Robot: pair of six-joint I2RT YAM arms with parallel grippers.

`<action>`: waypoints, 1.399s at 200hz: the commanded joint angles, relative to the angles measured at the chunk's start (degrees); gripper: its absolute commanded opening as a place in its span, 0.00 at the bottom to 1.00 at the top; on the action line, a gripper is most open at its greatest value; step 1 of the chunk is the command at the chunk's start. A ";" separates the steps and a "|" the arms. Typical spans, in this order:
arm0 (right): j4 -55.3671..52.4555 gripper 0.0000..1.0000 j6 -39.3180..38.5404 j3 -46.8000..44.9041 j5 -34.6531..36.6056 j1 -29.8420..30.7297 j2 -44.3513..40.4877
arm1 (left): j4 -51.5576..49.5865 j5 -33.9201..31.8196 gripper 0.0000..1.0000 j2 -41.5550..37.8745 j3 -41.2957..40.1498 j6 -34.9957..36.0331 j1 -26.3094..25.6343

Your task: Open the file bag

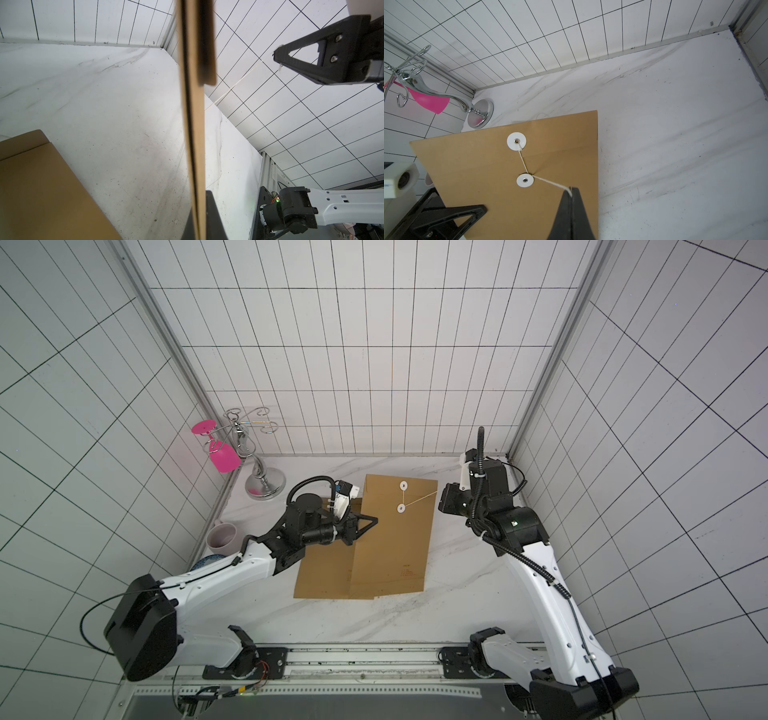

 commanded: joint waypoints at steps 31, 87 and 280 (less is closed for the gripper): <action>0.31 0.00 -1.85 6.20 -1.16 -0.74 2.99 | 0.30 0.61 0.00 -0.03 1.58 0.69 0.09; 1.86 0.00 -0.33 17.23 -7.57 3.90 9.17 | 0.59 0.66 0.00 0.45 1.79 0.46 -0.08; 14.69 0.00 13.95 -33.24 -5.11 13.32 -1.99 | 8.16 -1.39 0.00 0.98 1.44 -3.86 0.27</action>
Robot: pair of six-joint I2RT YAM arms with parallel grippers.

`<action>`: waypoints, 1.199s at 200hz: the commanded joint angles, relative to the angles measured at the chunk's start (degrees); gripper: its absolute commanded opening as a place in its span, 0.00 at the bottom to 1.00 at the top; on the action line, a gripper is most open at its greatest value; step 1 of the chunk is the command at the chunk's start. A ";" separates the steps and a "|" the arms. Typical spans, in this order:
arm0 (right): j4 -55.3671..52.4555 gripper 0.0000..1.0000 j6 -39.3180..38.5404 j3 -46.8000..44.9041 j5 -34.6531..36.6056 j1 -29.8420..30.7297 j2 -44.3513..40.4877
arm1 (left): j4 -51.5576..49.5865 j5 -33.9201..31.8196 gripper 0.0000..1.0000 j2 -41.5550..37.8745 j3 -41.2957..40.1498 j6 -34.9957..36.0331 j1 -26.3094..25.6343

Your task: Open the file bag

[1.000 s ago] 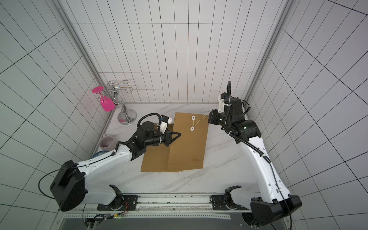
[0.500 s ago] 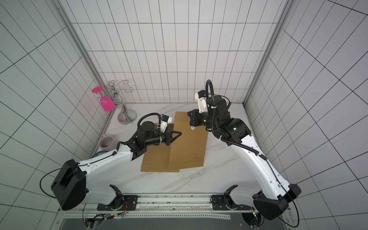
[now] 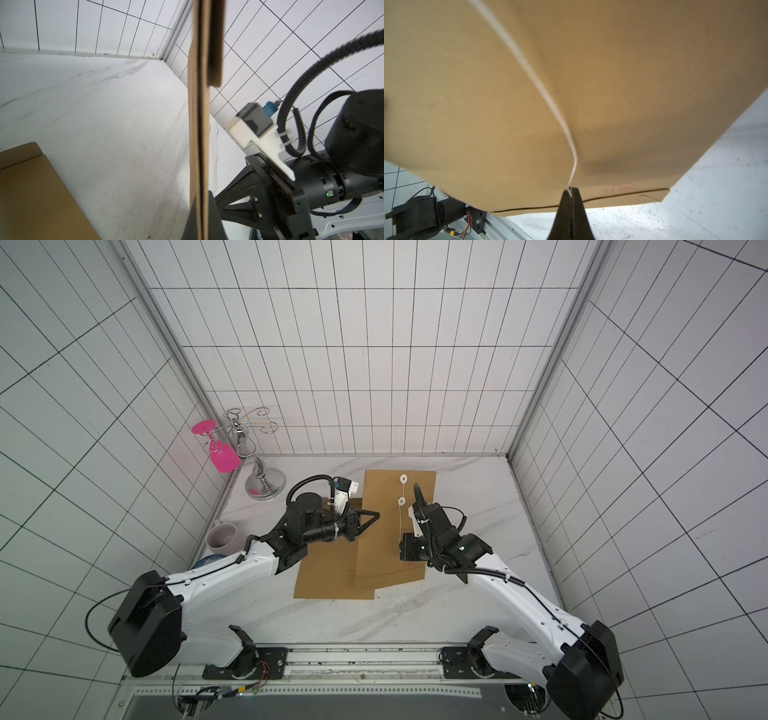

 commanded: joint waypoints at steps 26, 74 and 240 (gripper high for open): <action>-0.86 0.00 2.25 -5.70 0.20 -13.74 -4.57 | 1.92 -0.60 0.00 -0.60 1.27 0.23 0.29; -4.83 0.00 -1.03 -1.30 -0.50 -24.80 -0.38 | 1.95 -0.39 0.00 -0.69 0.92 0.33 0.40; -5.86 0.00 -2.18 46.39 -11.42 -17.24 15.32 | 2.63 0.16 0.00 0.44 0.00 -0.36 0.17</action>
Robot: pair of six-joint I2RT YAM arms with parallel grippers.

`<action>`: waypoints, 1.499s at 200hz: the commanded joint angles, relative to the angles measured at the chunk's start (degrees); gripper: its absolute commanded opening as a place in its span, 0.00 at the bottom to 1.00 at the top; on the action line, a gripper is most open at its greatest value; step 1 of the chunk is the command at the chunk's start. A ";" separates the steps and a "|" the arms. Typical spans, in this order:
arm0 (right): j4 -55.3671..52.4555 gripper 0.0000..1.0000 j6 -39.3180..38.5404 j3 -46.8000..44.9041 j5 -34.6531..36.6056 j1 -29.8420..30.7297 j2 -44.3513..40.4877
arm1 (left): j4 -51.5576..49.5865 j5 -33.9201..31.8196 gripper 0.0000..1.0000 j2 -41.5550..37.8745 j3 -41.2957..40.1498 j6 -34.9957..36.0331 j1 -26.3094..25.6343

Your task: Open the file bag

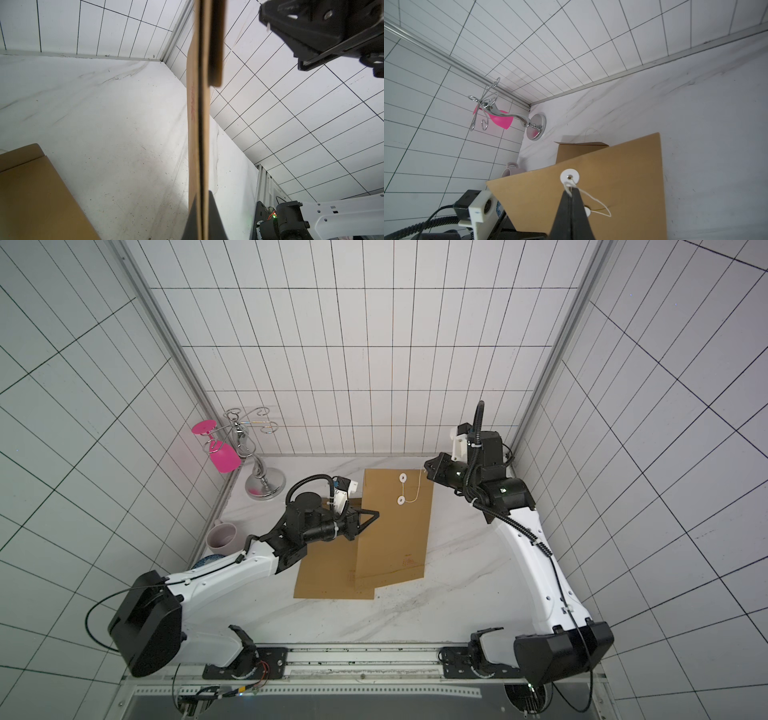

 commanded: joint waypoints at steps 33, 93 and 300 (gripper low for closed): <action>1.64 0.00 -1.52 11.67 -2.29 7.33 5.07 | 2.40 0.20 0.00 0.56 -0.09 -0.20 -0.08; 3.62 0.00 -3.27 17.05 -3.23 14.33 7.70 | 2.15 -0.40 0.00 0.54 -0.34 0.11 -0.04; 21.26 0.00 8.34 -41.15 3.26 26.63 -17.59 | 3.90 -3.88 0.00 -1.73 -2.34 -1.35 0.71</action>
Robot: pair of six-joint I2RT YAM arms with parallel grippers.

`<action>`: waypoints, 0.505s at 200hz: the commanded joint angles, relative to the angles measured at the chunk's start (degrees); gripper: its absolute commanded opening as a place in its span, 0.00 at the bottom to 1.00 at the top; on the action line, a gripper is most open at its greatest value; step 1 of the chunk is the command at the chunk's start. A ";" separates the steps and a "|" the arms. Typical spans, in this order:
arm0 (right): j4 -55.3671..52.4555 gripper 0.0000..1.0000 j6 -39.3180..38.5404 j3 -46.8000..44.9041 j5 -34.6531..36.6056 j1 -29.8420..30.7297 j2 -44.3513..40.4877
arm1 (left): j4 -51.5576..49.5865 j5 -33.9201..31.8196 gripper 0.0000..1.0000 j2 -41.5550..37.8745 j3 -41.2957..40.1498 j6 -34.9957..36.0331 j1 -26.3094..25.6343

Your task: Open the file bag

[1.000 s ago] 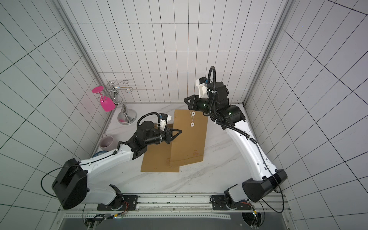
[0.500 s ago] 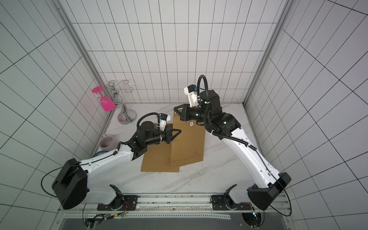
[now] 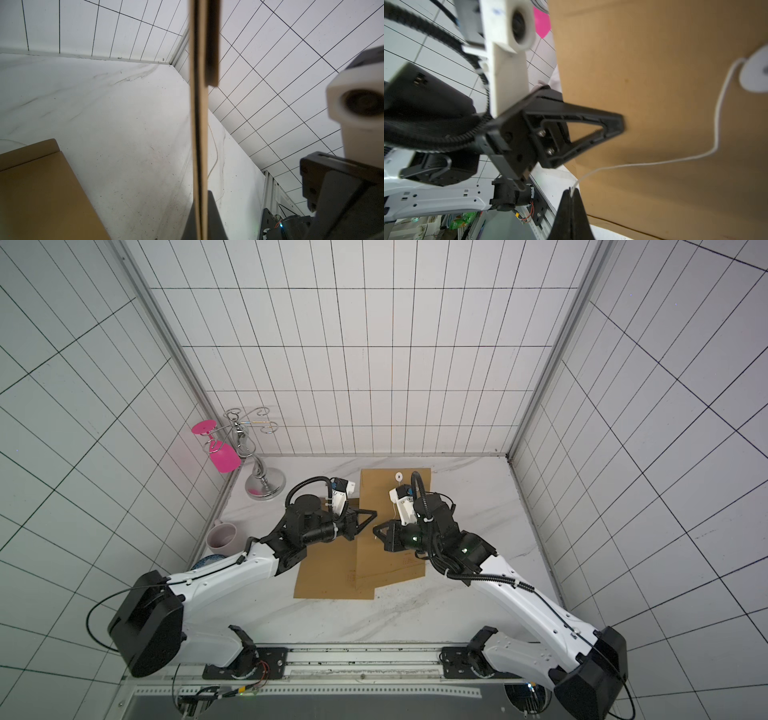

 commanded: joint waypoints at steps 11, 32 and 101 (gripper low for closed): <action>2.68 0.00 3.67 -7.86 3.23 0.41 -3.12 | 1.84 -0.49 0.00 -1.54 -0.17 -0.41 0.41; 1.16 0.00 3.66 -10.69 5.58 0.36 -4.54 | 1.10 -0.62 0.00 -1.83 -0.13 -0.13 0.40; 4.43 0.00 6.37 -21.05 4.86 -2.10 -1.60 | 2.35 -1.59 0.00 -3.44 -1.38 -0.71 0.46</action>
